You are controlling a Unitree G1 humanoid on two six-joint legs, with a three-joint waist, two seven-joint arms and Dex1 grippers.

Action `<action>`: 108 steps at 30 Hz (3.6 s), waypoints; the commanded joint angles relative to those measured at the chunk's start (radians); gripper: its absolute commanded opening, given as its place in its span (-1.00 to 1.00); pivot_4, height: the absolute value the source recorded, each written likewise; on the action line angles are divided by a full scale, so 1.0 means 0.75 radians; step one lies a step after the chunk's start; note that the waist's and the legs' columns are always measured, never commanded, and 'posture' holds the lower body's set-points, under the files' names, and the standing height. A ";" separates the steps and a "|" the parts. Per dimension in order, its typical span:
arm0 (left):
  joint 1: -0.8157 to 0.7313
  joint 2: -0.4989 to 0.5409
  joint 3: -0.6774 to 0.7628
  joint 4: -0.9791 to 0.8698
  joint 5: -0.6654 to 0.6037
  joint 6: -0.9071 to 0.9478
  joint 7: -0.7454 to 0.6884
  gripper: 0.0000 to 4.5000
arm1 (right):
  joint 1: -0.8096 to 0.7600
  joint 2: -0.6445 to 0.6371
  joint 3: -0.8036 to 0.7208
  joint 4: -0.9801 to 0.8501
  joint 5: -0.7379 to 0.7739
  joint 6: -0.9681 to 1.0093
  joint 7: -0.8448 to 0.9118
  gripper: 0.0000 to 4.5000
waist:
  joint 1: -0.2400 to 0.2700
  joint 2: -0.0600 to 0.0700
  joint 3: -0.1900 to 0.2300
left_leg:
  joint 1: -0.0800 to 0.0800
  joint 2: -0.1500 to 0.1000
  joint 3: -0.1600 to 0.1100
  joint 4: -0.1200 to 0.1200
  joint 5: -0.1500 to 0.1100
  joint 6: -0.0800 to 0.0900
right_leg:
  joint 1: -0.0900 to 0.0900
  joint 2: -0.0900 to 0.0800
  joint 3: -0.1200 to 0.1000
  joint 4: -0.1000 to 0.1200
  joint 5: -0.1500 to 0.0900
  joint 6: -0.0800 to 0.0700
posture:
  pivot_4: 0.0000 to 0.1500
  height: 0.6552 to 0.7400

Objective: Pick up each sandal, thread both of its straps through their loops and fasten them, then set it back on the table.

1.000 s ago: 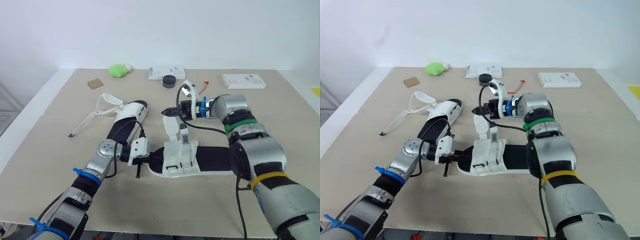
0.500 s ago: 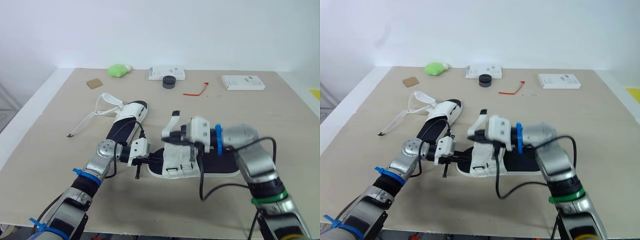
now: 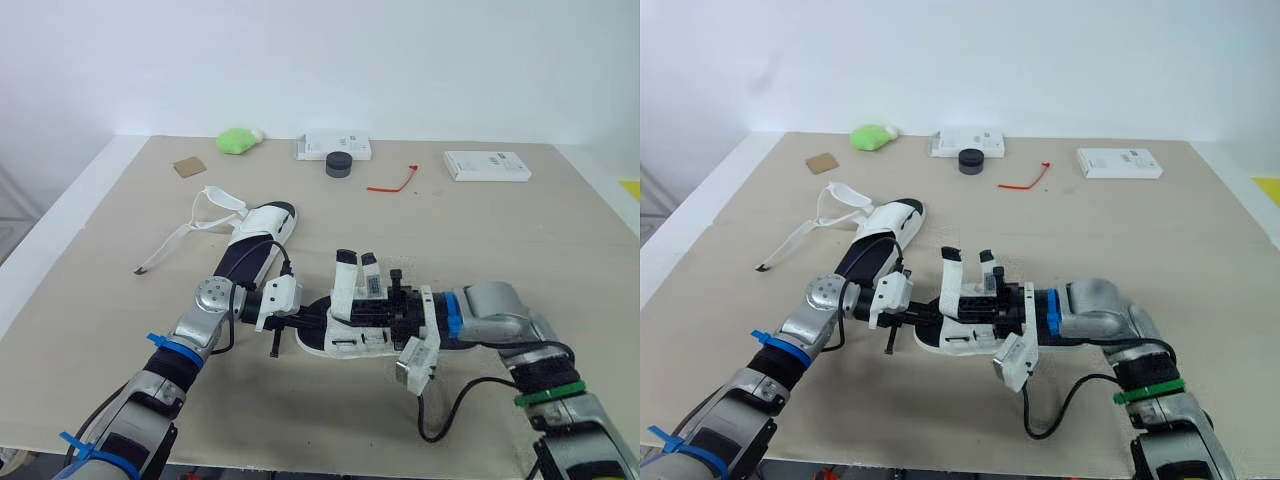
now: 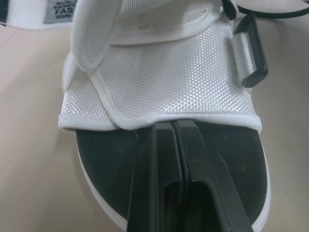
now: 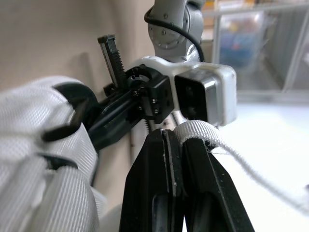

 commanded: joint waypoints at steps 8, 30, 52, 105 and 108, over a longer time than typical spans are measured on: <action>0.099 0.038 -0.158 0.252 0.220 0.092 -0.011 -1.00 | -0.065 0.086 -0.261 0.028 -0.264 -0.264 -0.344 -0.97 | 0.001 0.001 0.000 | 0.002 -0.001 -0.001 -0.001 0.000 0.000 | 0.002 0.000 0.001 0.000 -0.002 -0.004 | 1.00 1.00; 0.060 0.026 -0.160 0.309 0.224 0.062 -0.030 -1.00 | -0.019 -0.314 0.031 -0.141 -0.070 0.057 -0.389 0.53 | -0.003 0.005 -0.004 | 0.009 -0.003 -0.002 -0.001 0.003 0.004 | 0.008 -0.001 0.004 0.000 -0.003 -0.010 | 1.00 1.00; 0.067 0.012 -0.171 0.308 0.227 0.059 -0.052 -1.00 | 0.639 -1.069 -0.509 -1.358 2.434 2.760 0.278 0.53 | 0.020 0.010 -0.004 | 0.002 0.003 0.004 0.000 -0.004 0.007 | 0.004 -0.008 -0.003 -0.004 -0.008 -0.010 | 1.00 1.00; 0.073 0.031 -0.178 0.276 0.224 0.081 -0.081 -1.00 | 0.067 -0.360 0.161 -0.992 2.892 3.520 -1.350 -0.16 | 0.016 -0.005 -0.016 | -0.001 0.010 0.001 0.001 -0.008 0.001 | 0.001 -0.009 -0.010 -0.009 -0.006 -0.009 | 1.00 1.00; 0.072 0.032 -0.177 0.277 0.224 0.081 -0.082 -1.00 | 0.064 -0.357 0.164 -0.989 2.909 3.515 -1.375 -0.74 | 0.016 -0.004 -0.016 | -0.001 0.010 0.001 0.001 -0.008 0.001 | 0.000 -0.009 -0.010 -0.009 -0.006 -0.009 | 1.00 1.00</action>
